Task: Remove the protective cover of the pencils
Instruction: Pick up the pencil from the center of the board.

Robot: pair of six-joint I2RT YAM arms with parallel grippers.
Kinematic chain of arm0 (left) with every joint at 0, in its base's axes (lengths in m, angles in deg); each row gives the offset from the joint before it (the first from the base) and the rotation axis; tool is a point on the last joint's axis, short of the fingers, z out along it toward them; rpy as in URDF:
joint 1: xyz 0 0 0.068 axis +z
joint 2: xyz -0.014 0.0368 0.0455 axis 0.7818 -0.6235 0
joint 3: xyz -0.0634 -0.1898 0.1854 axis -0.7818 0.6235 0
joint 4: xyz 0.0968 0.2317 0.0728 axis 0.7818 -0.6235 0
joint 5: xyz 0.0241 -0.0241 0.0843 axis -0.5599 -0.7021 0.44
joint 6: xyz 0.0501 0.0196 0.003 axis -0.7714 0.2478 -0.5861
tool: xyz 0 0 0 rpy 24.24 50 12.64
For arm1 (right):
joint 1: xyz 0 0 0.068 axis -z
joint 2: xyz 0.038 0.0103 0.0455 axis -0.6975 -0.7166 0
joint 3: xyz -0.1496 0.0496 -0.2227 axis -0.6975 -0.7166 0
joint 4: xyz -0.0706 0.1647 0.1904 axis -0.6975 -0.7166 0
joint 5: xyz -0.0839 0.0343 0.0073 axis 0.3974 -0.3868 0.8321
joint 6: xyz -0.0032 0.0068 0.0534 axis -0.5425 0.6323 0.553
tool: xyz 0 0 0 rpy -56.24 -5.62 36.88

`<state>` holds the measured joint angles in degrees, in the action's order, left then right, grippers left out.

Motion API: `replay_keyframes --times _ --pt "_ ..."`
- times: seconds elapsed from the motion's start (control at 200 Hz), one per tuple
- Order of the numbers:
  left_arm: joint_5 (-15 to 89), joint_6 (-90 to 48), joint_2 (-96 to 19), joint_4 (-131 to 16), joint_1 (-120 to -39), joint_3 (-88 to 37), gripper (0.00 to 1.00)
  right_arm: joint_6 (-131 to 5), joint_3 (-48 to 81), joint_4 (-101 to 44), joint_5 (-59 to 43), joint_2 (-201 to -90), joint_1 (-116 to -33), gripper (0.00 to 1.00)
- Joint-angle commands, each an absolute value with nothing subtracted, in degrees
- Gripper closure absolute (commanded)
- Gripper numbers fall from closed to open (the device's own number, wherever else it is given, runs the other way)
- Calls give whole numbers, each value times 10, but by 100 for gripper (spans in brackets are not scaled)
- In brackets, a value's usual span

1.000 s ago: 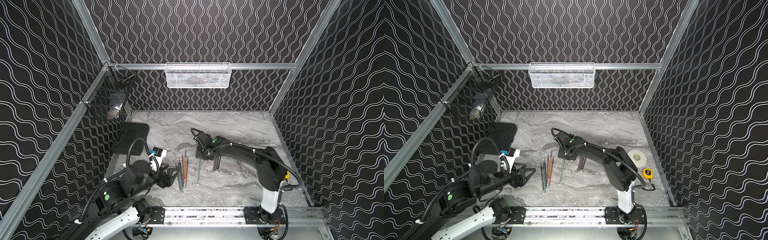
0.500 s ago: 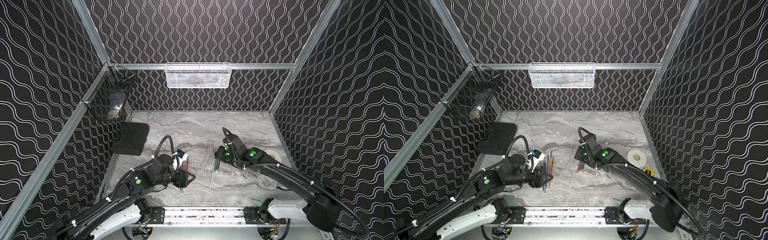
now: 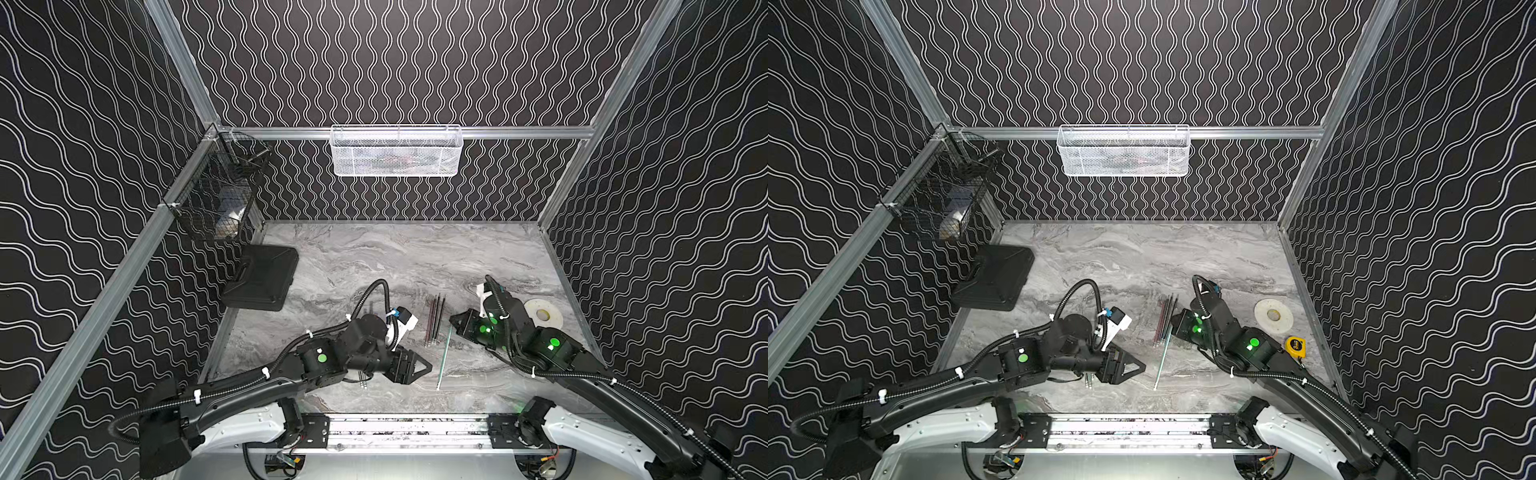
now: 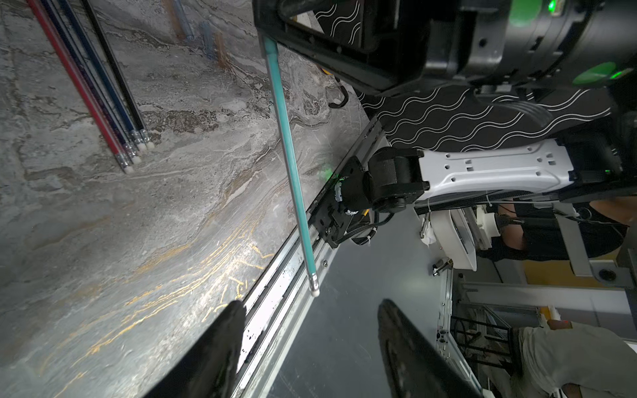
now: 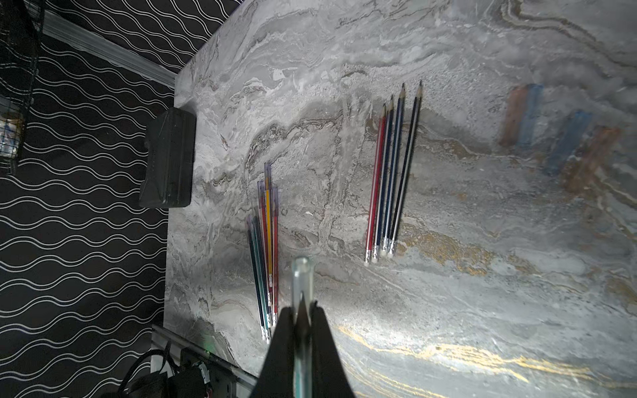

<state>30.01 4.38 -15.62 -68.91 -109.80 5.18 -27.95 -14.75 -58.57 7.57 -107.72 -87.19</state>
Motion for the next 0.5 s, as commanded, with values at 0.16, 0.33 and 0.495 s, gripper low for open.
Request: replay_keyframes --times 0.16,0.33,0.495 --pt "342 43 -191 -669 -1119 20 35 -261 -141 -593 50 -1039 -872 96" --pt "340 50 -212 -655 -1123 18 35 -234 -160 -559 25 -1021 -872 96" --pt "345 50 -227 -652 -1127 12 35 -217 -169 -530 5 -1028 -872 96"
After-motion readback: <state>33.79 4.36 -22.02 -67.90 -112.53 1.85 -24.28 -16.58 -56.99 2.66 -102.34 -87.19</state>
